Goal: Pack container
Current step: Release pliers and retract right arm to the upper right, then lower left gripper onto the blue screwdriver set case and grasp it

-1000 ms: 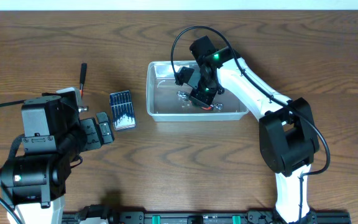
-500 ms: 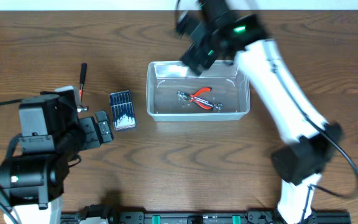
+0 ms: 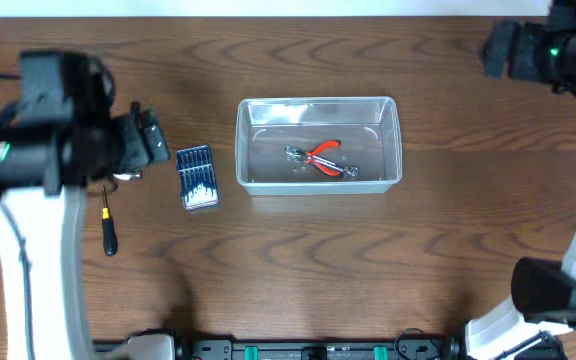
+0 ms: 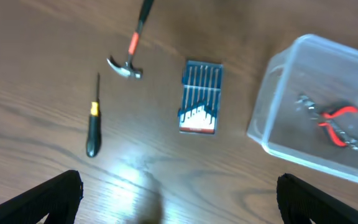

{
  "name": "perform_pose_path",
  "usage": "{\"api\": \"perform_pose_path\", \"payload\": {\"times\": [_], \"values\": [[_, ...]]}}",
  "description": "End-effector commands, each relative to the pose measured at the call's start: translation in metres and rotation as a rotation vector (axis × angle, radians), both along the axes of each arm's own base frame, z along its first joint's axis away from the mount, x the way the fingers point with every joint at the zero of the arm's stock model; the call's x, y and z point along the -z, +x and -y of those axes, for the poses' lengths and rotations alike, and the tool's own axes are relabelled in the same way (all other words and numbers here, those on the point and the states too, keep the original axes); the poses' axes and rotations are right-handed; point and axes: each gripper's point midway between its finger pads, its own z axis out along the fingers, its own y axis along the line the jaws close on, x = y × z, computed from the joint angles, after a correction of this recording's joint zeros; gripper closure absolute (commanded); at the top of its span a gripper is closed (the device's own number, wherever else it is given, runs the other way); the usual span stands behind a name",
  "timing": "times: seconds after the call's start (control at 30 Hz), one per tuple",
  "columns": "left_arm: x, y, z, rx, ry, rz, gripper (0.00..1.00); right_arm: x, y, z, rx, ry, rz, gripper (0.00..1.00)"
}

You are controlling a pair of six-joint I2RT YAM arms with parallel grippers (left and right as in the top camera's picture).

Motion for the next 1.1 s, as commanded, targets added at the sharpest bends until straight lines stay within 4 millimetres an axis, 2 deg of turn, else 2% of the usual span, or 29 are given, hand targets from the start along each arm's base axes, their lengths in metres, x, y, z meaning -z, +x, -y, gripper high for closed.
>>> {"api": "perform_pose_path", "payload": {"times": [0.0,0.17,0.33,0.63,0.87,1.07], "values": [[0.025,0.013,-0.002,-0.039,0.001,-0.093,0.02,0.023,0.0,0.015,0.058,0.043,-0.079,0.01],[0.066,0.03,-0.001,-0.003,0.005,-0.225,0.01,0.037,0.003,0.021,0.056,0.041,-0.123,0.01],[0.095,0.047,0.004,0.086,0.025,-0.29,0.02,0.053,0.009,0.022,0.055,0.048,-0.163,0.01],[0.133,0.067,0.017,0.174,0.045,-0.292,0.01,0.093,0.016,0.022,0.037,0.058,-0.267,0.01],[0.167,0.06,0.019,0.2,0.048,-0.321,0.02,0.098,0.021,0.023,0.015,0.048,-0.265,0.01],[0.197,0.051,0.019,0.139,0.03,-0.343,0.02,0.096,0.025,0.02,-0.011,0.044,-0.248,0.01]]}}
